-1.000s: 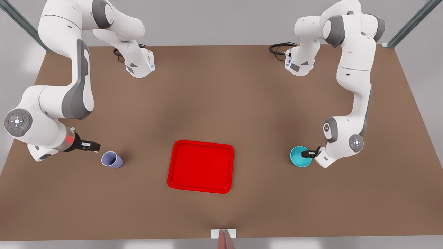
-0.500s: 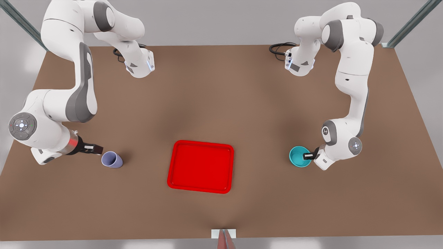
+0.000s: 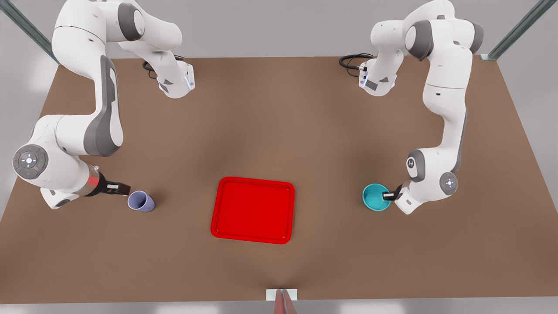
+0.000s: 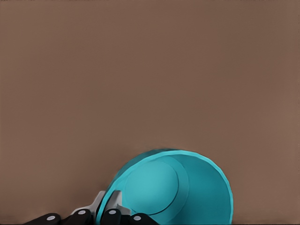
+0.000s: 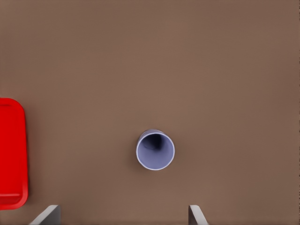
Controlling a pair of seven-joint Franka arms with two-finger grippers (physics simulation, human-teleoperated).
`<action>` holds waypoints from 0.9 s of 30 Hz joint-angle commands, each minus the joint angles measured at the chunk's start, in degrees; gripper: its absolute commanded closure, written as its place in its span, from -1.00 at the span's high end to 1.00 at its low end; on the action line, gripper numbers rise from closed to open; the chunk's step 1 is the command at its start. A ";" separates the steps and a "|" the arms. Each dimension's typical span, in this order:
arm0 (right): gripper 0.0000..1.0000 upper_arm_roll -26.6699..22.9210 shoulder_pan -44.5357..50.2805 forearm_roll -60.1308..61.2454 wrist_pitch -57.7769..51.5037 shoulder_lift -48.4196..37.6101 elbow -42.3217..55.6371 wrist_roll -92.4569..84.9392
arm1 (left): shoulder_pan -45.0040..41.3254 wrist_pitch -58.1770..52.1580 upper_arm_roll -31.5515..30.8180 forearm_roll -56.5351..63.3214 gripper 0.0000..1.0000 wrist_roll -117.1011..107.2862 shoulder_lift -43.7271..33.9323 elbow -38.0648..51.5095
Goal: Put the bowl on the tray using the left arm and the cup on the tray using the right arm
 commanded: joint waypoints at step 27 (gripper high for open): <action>1.00 0.00 0.07 -0.19 0.09 0.52 0.00 0.00 | -27.08 13.35 -8.30 -5.39 -0.57 -57.10 21.95 29.71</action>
